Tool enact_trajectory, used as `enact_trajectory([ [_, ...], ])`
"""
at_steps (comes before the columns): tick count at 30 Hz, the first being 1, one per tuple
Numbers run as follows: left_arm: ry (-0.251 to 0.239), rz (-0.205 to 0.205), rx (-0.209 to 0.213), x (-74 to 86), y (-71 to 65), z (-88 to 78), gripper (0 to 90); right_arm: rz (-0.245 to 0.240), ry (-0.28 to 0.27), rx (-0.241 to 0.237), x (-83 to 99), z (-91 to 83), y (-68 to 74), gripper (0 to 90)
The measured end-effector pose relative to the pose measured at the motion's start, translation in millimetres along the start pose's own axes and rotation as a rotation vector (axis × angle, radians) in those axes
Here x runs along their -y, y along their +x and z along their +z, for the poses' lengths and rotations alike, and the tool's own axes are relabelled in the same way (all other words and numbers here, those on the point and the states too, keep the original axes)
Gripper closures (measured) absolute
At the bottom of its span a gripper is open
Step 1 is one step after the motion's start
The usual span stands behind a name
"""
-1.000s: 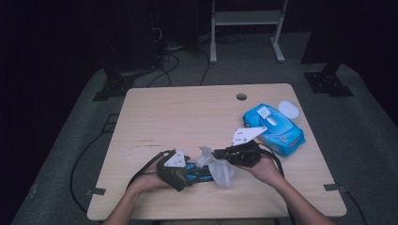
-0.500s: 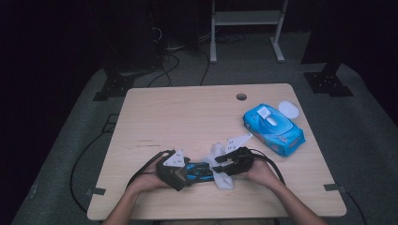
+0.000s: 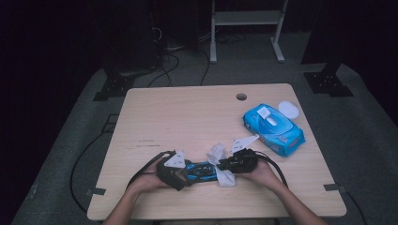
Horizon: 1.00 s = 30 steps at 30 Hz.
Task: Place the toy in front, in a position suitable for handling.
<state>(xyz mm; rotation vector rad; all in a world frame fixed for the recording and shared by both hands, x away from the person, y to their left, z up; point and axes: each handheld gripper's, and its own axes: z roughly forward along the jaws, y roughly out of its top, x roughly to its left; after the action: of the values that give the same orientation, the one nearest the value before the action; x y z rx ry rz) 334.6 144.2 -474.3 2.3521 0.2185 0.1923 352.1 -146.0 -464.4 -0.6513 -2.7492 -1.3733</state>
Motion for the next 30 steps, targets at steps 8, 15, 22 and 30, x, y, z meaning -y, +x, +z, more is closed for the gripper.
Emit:
enact_trajectory([
  [8, 0.011, -0.006, -0.024, -8.8, 0.4, 9.1, 21.7, -0.019, -0.01, -0.03, -6.7, 2.8, 11.9, 83.5],
  [15, 0.028, -0.029, -0.057, -15.6, 3.9, 14.7, 21.7, -0.06, -0.011, -0.023, -11.1, 8.0, 20.1, 83.7],
  [22, 0.036, -0.031, -0.067, -19.5, 5.8, 17.8, 21.5, 0.004, 0.0, 0.085, 12.3, -18.9, -0.8, 83.6],
  [30, 0.043, -0.035, -0.079, -24.6, 8.1, 22.4, 21.1, -0.055, 0.0, 0.057, -2.1, -1.5, 13.0, 84.1],
])
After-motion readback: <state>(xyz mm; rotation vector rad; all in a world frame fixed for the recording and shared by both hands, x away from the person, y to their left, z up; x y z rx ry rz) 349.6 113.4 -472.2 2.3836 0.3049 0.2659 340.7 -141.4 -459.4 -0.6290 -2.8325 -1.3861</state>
